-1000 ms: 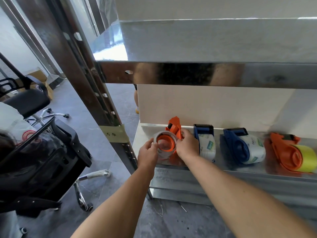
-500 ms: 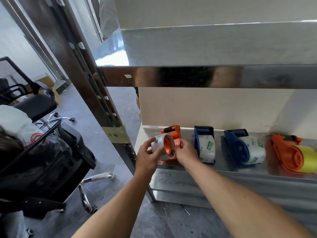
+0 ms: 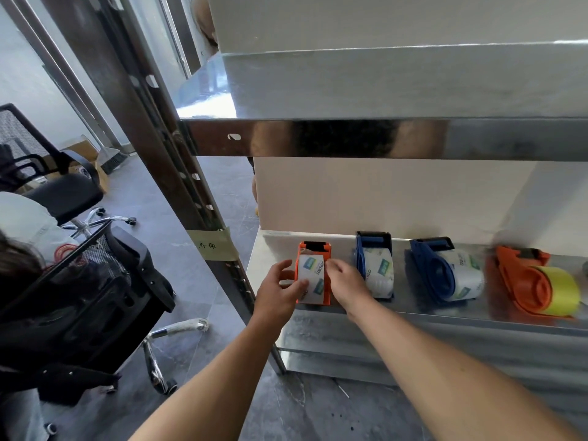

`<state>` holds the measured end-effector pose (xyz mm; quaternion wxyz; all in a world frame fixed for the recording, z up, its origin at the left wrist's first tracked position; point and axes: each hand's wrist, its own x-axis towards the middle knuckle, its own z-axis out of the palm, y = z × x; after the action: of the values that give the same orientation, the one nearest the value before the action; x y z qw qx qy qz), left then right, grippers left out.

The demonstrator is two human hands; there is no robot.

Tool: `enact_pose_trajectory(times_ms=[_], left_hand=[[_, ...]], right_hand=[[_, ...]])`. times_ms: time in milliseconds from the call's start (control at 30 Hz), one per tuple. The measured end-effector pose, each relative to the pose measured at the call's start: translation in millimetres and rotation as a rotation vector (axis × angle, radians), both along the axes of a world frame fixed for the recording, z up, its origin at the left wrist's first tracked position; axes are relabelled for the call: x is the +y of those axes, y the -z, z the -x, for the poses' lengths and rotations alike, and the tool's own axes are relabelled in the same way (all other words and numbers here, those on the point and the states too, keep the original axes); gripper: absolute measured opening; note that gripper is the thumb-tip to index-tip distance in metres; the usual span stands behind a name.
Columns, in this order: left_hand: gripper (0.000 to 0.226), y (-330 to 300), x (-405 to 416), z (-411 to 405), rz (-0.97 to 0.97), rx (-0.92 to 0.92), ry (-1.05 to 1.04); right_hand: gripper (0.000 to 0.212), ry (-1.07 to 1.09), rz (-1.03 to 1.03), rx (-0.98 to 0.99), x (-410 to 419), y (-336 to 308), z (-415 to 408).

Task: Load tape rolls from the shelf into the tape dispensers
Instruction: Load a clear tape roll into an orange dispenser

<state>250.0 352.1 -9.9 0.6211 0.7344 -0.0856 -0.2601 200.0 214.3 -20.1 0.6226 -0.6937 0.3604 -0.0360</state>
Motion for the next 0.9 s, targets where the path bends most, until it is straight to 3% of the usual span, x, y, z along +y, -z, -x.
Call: enact_pose_trajectory(times_ms=[200,400,500,633,900], left_hand=[[0.026,-0.6,0.6,1.1,0.059,0.16,0.066],[0.018,-11.9,8.6,2.7,0.17,0.115,0.159],[0.02,-21.4,16.5,1.6,0.219,0.095,0.207],[0.021,-30.1,27.4,0.8,0.232,0.083,0.261],[0.025,-42.3,33.5,3.8,0.214,0.077,0.346]], right_hand=[[0.031,0.086,-0.292,-0.01,0.1,2.6,1.8],[0.042,0.114,-0.433,-0.142,-4.1,-0.2,5.6],[0.058,0.163,-0.508,-0.17,-6.4,-2.6,5.8],[0.034,0.113,-0.393,-0.158,-8.3,-6.5,5.9],[0.019,0.106,-0.212,-0.159,-7.2,-15.0,12.1]])
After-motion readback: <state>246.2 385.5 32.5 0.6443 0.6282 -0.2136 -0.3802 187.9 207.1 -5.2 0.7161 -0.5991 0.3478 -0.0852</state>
